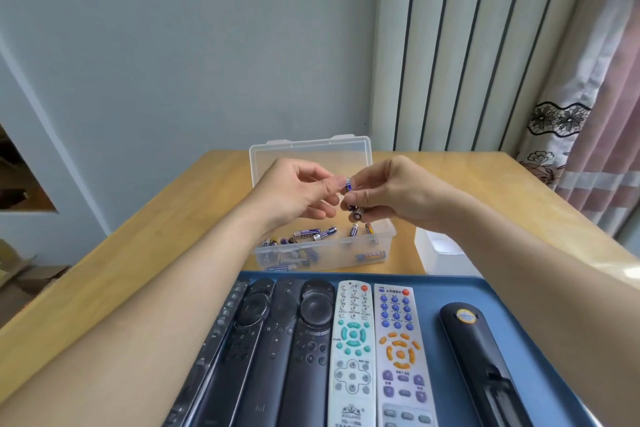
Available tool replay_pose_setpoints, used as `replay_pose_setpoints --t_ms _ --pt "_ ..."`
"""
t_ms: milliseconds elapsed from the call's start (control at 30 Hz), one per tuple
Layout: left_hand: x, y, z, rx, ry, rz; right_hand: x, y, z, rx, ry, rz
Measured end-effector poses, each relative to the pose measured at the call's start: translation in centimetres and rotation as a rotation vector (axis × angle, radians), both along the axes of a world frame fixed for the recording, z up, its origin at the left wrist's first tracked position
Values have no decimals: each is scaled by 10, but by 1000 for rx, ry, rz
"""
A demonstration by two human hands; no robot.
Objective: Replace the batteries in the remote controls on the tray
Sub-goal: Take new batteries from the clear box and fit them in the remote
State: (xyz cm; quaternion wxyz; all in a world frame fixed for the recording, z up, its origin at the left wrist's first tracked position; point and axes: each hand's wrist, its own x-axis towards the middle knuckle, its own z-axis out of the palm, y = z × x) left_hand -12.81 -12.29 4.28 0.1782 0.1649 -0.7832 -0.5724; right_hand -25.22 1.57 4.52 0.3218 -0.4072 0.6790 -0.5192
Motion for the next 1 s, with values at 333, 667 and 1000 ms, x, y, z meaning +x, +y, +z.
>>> replay_pose_setpoints --t_ms 333,667,1000 --pt "46 52 7 59 214 66 61 38 16 -178 132 -90" --pt "61 33 -7 -619 -171 187 54 57 0 -245 -734 -332" --pt "73 5 -16 -752 -423 24 40 19 -1 202 682 -265"
